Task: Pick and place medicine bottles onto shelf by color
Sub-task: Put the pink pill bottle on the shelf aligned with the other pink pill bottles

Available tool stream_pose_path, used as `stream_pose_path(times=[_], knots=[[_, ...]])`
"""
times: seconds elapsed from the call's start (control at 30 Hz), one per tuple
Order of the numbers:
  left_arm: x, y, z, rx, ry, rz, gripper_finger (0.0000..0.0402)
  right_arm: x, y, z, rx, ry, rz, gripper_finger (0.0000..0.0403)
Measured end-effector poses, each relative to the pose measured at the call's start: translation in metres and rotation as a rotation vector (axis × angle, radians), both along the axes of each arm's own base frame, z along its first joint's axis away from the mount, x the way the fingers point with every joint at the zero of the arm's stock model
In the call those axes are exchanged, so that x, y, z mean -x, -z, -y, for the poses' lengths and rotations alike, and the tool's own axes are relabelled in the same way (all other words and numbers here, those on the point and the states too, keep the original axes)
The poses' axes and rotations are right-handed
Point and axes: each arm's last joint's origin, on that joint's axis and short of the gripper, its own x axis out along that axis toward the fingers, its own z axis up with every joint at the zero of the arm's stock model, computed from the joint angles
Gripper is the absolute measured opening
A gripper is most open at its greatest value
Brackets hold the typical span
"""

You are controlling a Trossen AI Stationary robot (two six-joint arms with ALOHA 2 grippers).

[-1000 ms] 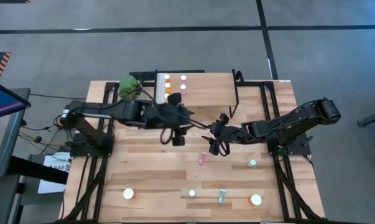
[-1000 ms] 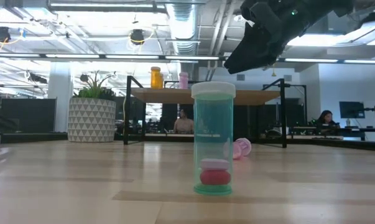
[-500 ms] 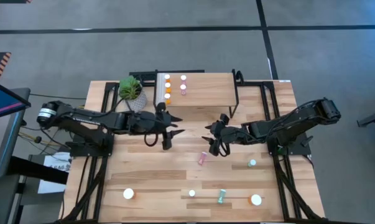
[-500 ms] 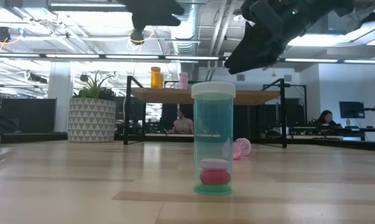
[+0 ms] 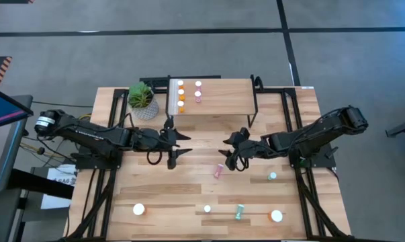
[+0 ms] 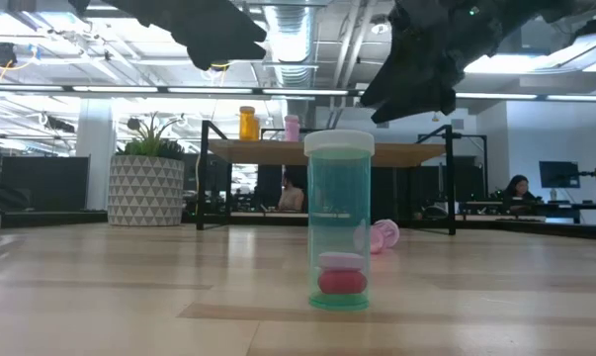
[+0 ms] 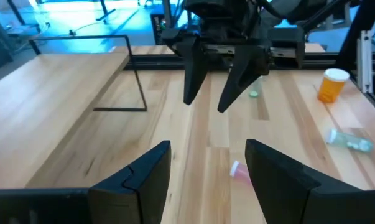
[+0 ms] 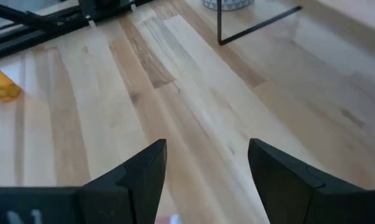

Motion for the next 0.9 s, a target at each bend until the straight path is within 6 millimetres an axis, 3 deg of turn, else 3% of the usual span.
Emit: stream_pose_path(times=[0.53,0.9], knots=[[0.004,0.005,0.021,0.0,0.078,-0.01,0.0195,0.004,0.005,-0.029,-0.173,0.021,0.035,0.0249],[0.01,0.005,0.04,-0.037,0.05,-0.006,0.0195,-0.009,0.049,-0.039,-0.328,0.144,-0.075,0.0249]])
